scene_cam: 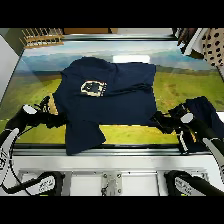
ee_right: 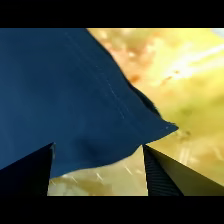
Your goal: Fold the clothes and pants, and hang the long-sleeved shirts on hangers.
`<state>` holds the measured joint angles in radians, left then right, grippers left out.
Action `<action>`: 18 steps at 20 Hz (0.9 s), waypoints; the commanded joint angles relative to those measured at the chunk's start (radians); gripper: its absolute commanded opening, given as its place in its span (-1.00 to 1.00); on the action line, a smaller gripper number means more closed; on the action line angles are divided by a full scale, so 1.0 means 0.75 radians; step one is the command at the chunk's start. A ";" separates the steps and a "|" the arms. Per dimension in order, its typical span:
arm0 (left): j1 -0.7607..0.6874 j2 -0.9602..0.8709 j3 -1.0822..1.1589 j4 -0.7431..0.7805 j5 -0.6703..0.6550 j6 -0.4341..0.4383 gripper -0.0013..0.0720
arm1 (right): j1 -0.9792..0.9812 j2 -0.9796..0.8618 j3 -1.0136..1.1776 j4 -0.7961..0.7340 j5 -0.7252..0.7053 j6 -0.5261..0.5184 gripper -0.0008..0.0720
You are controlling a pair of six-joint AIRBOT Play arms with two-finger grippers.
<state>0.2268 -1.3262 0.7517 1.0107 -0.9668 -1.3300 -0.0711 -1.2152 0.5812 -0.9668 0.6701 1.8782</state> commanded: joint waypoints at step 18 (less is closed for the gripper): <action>0.016 0.699 1.180 0.048 -0.120 -0.008 -0.94 | -0.028 0.491 1.303 -0.438 0.276 -0.417 -0.93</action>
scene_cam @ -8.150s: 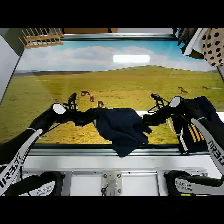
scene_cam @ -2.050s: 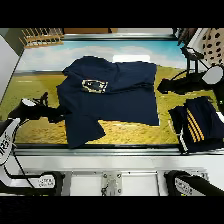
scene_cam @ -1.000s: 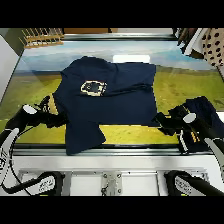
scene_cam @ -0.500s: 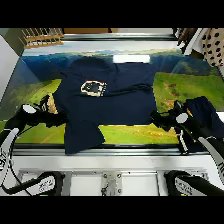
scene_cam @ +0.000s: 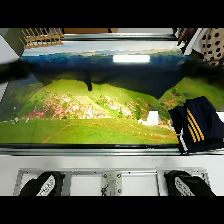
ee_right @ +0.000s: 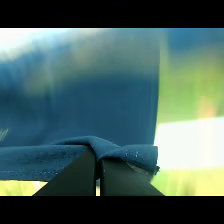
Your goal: Fold the clothes and pants, and hang the long-sleeved shirts on hangers.
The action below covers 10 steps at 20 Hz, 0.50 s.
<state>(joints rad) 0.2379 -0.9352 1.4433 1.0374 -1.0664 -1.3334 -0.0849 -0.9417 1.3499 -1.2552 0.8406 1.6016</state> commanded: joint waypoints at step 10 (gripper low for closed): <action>0.001 0.486 0.489 0.011 0.129 -0.083 -0.94 | -0.010 0.488 0.371 -0.057 0.041 -0.041 -0.93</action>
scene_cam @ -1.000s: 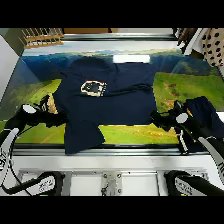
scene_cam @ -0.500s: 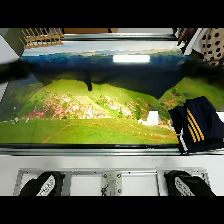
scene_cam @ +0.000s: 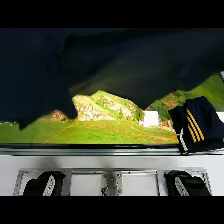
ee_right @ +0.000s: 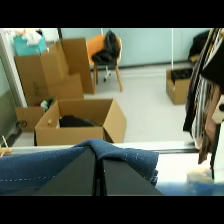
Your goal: Fold the clothes and pants, and hang the long-sleeved shirts on hangers.
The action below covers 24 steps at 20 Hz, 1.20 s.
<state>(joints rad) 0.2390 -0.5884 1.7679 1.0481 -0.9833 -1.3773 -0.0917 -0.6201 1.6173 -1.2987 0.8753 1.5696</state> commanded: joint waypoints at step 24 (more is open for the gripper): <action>-0.107 -1.624 0.049 -0.073 0.012 0.071 -0.94 | 0.117 -1.480 0.087 0.032 -0.082 0.156 -0.93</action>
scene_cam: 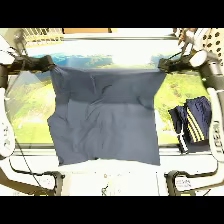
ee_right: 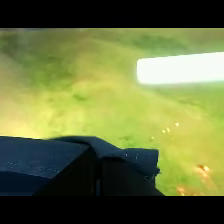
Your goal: Fold the clothes and pants, and hang the long-sleeved shirts on hangers.
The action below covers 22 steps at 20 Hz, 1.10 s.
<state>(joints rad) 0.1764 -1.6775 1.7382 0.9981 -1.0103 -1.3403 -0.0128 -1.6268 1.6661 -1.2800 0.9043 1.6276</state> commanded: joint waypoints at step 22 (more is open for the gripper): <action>0.105 0.090 -0.757 0.004 -0.053 0.060 0.75 | 0.163 0.081 -0.565 -0.093 -0.009 0.098 -0.28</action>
<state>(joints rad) 0.2546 -1.6245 1.2118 1.0058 -1.0187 -1.2491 0.1066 -1.5902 1.2556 -1.4063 0.8982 1.7023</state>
